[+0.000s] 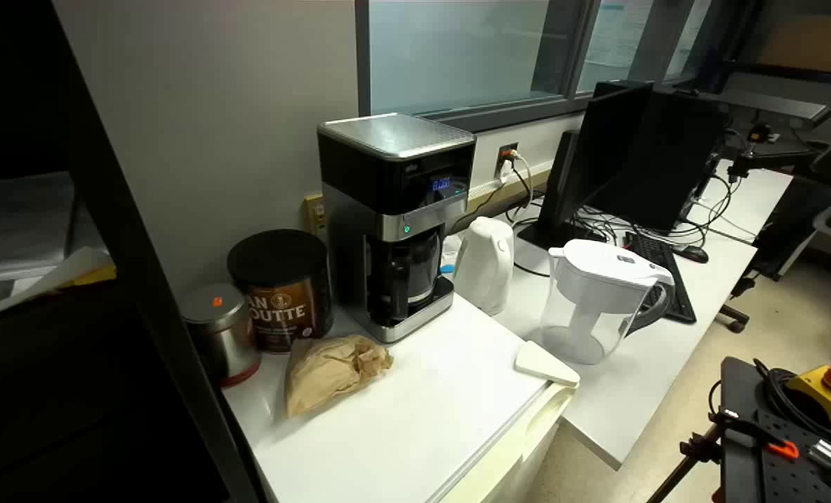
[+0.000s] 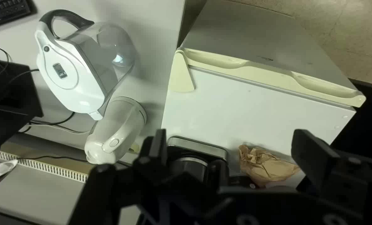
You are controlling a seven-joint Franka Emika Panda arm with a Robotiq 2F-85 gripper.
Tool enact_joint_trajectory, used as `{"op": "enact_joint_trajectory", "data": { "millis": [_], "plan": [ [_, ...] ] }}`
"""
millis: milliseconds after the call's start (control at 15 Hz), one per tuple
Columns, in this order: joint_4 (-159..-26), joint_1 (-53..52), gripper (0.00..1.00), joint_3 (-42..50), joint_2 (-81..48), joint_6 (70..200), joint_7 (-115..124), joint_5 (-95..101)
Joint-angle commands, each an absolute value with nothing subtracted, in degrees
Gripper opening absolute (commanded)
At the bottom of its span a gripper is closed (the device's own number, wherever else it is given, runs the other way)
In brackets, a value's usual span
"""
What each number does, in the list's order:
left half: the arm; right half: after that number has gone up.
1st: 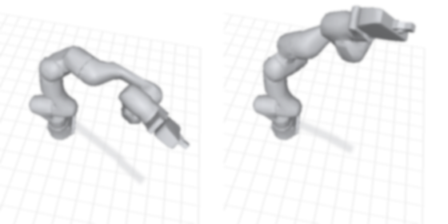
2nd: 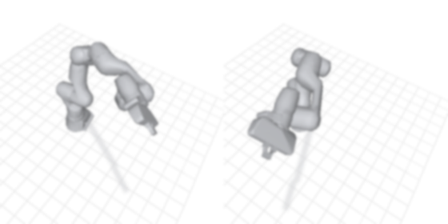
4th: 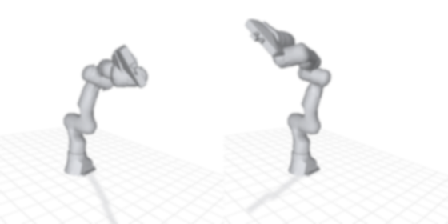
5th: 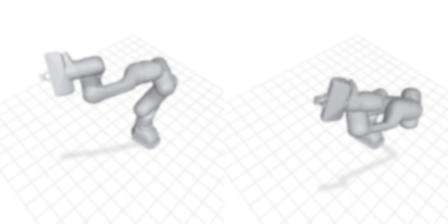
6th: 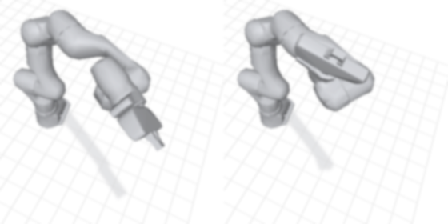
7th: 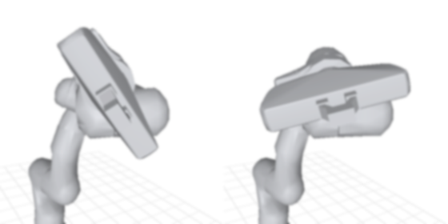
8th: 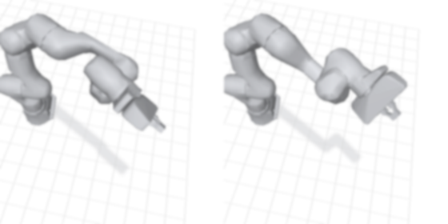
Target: Press a button on the coffeemaker.
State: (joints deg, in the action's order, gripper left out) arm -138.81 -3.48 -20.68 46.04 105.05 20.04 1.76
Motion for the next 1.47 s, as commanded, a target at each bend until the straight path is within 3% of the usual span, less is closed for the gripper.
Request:
{"op": "enact_joint_trajectory", "data": {
  "millis": [0, 1133, 1267, 1400],
  "plan": [
    [-138.6, -4.4, 1.0, -20.0, 45.7, 104.9, 20.7, 2.4],
    [-136.6, -2.7, 1.0, -15.8, 37.5, 110.8, 13.9, 13.3],
    [-135.9, -2.5, 0.72, -14.6, 35.2, 112.6, 12.0, 15.3],
    [-135.2, -1.9, 0.59, -13.7, 32.6, 114.6, 10.7, 17.7]
  ]
}}
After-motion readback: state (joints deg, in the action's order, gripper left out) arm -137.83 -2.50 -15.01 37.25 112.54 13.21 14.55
